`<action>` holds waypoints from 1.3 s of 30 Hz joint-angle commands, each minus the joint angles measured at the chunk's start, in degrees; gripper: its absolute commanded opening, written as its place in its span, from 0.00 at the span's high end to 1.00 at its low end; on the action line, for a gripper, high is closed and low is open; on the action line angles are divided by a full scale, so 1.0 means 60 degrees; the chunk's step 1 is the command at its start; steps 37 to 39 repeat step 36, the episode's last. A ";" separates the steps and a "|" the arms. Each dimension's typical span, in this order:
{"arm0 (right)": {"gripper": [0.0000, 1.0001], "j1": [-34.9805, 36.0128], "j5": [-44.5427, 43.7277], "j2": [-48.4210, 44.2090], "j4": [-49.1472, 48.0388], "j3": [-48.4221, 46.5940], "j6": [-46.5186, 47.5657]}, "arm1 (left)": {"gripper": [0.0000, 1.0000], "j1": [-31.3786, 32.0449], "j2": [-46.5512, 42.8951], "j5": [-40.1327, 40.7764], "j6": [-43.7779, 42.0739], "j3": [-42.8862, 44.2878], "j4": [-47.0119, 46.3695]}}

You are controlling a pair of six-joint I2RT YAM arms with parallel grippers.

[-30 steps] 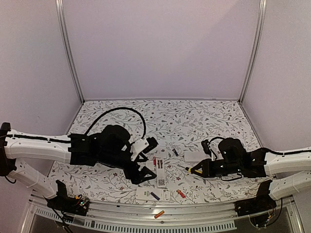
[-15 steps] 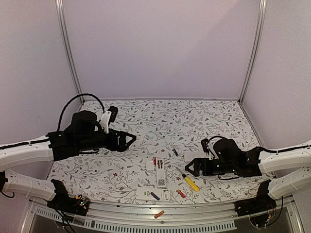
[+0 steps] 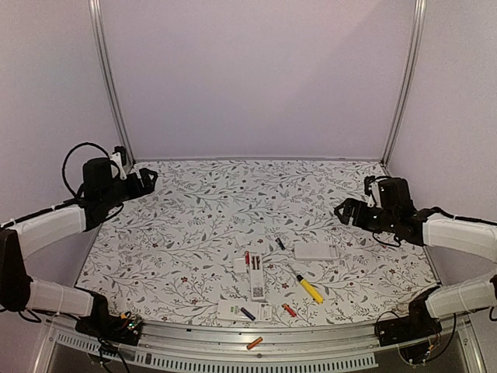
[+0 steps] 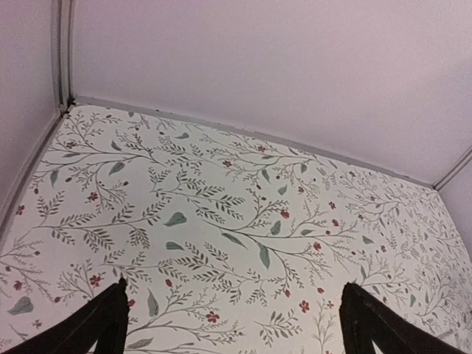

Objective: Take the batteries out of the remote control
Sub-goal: Reset both arms

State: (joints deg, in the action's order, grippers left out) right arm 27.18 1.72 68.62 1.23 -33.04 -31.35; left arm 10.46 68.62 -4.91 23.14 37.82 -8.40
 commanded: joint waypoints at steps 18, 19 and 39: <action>0.01 -0.4192 -0.2444 -0.3453 -0.5426 0.3776 0.3520 | 0.00 -0.1450 -0.1524 0.2670 -0.2257 -0.4220 -0.5212; 0.01 -0.4193 -0.2522 -0.3605 -0.5932 0.4124 0.3645 | 0.00 -0.1450 -0.1484 0.2639 -0.2272 -0.4421 -0.5490; 0.01 -0.4178 -0.2406 -0.3972 -0.7646 0.5535 0.3790 | 0.00 -0.1414 -0.1108 0.2405 -0.2312 -0.4952 -0.6539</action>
